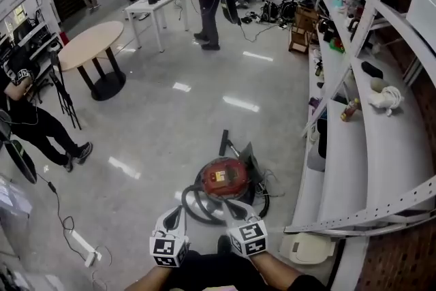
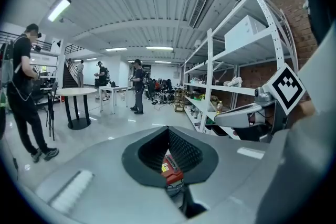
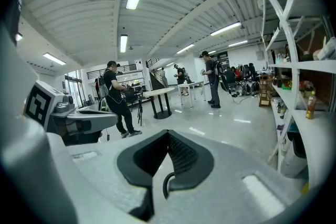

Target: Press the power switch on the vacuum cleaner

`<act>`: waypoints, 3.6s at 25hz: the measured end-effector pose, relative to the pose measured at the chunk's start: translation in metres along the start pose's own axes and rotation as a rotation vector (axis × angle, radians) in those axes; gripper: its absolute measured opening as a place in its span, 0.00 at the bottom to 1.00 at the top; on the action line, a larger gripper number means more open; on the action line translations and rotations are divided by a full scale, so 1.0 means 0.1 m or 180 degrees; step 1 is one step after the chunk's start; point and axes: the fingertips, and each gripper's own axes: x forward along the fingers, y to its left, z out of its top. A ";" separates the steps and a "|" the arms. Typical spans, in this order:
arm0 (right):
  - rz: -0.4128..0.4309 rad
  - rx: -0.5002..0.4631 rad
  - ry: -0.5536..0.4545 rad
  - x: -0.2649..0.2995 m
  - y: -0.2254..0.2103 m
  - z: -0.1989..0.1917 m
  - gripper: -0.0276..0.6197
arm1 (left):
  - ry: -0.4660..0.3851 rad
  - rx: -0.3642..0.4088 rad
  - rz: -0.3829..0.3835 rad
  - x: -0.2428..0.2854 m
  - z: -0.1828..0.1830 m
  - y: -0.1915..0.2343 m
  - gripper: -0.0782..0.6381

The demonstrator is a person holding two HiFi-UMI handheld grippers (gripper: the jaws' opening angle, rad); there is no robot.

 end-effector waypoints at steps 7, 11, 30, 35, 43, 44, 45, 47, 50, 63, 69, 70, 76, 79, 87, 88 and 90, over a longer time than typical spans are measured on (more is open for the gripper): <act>0.0011 0.0004 0.0223 0.36 -0.25 -0.13 0.03 | 0.0116 -0.0017 0.0059 0.36 -0.12 0.08 0.13; -0.0013 0.0020 0.0435 0.63 -0.36 -0.32 0.03 | 0.0254 -0.0092 0.0047 0.62 -0.35 0.19 0.13; -0.0166 -0.0105 0.1597 2.08 -0.94 -1.60 0.03 | 0.0998 -0.0075 -0.0148 2.06 -1.61 0.61 0.13; -0.0189 0.0058 0.1892 2.40 -1.08 -2.01 0.03 | 0.1206 0.0016 -0.0289 2.35 -2.01 0.66 0.13; -0.0287 0.0411 0.2215 2.86 -1.24 -2.55 0.03 | 0.1537 -0.0035 -0.0433 2.67 -2.57 0.80 0.13; -0.0304 0.0414 0.2248 2.92 -1.27 -2.61 0.03 | 0.1555 -0.0090 -0.0417 2.71 -2.62 0.83 0.13; -0.0322 0.0409 0.2281 2.97 -1.30 -2.67 0.03 | 0.1570 -0.0129 -0.0407 2.76 -2.67 0.85 0.13; -0.0355 0.0406 0.2339 3.05 -1.34 -2.78 0.03 | 0.1596 -0.0140 -0.0420 2.84 -2.78 0.87 0.13; -0.0371 0.0406 0.2408 3.16 -1.37 -2.90 0.03 | 0.1631 -0.0117 -0.0448 2.95 -2.90 0.91 0.13; -0.0434 0.0330 0.2792 3.38 -1.55 -3.33 0.03 | 0.1709 -0.0163 -0.0478 3.14 -3.22 1.05 0.13; -0.0417 0.0334 0.3030 3.36 -1.54 -3.43 0.03 | 0.1739 -0.0169 -0.0472 3.13 -3.27 1.08 0.13; -0.0416 0.0354 0.3108 3.33 -1.53 -3.47 0.03 | 0.1734 -0.0173 -0.0475 3.13 -3.26 1.07 0.13; -0.0465 0.0412 0.3181 3.27 -1.49 -3.55 0.03 | 0.1709 -0.0179 -0.0474 3.15 -3.17 1.11 0.13; -0.0578 0.0383 0.3025 3.23 -1.55 -3.42 0.03 | 0.1705 -0.0183 -0.0486 3.12 -3.09 1.08 0.13; -0.0669 0.0531 0.2589 2.85 -1.42 -2.78 0.03 | 0.1611 -0.0178 -0.0602 2.99 -2.46 0.89 0.13; -0.0639 0.0546 0.2504 2.77 -1.38 -2.67 0.03 | 0.1592 -0.0173 -0.0622 2.96 -2.35 0.84 0.13; -0.0588 0.0559 0.2338 2.59 -1.29 -2.43 0.03 | 0.1572 -0.0166 -0.0668 2.86 -2.14 0.74 0.13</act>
